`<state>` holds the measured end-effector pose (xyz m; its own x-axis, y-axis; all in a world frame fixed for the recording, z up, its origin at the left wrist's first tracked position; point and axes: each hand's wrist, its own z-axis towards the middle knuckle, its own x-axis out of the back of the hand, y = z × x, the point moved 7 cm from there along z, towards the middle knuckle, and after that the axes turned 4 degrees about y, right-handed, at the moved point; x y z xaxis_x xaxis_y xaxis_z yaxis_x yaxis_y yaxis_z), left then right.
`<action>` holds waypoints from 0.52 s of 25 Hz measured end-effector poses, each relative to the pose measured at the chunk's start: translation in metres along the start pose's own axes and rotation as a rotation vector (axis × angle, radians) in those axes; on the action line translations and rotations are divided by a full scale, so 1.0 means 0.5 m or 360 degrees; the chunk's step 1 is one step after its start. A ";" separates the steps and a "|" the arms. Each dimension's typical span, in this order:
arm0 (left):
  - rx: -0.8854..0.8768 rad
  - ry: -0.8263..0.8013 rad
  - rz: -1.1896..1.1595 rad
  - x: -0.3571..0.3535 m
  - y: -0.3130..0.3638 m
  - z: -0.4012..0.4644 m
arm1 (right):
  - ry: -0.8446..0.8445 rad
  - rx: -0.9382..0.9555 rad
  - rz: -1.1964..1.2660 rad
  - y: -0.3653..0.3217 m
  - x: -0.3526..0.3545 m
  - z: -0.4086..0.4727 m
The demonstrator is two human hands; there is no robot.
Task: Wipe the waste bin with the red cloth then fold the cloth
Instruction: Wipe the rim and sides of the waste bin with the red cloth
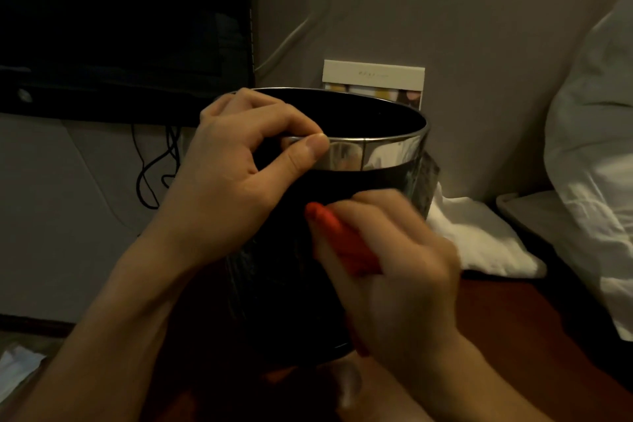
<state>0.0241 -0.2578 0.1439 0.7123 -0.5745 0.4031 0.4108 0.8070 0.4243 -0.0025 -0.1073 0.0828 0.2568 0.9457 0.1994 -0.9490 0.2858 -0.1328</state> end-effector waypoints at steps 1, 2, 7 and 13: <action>-0.0001 0.0006 0.0001 0.002 0.000 0.000 | 0.0082 -0.0023 -0.0014 0.008 0.017 0.012; -0.0003 0.0006 0.0009 0.000 0.000 0.000 | 0.0149 -0.0049 -0.0026 0.014 0.032 0.020; 0.0004 0.0003 0.0025 0.000 0.001 -0.002 | -0.0041 -0.0062 -0.0022 -0.003 -0.007 -0.011; -0.0127 -0.0025 0.0202 -0.030 0.035 -0.004 | 0.0115 -0.0118 0.0064 0.000 0.036 0.025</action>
<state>0.0221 -0.2347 0.1436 0.7527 -0.4687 0.4623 0.3622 0.8813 0.3036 -0.0001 -0.0924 0.0986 0.2339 0.9646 0.1222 -0.9434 0.2556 -0.2116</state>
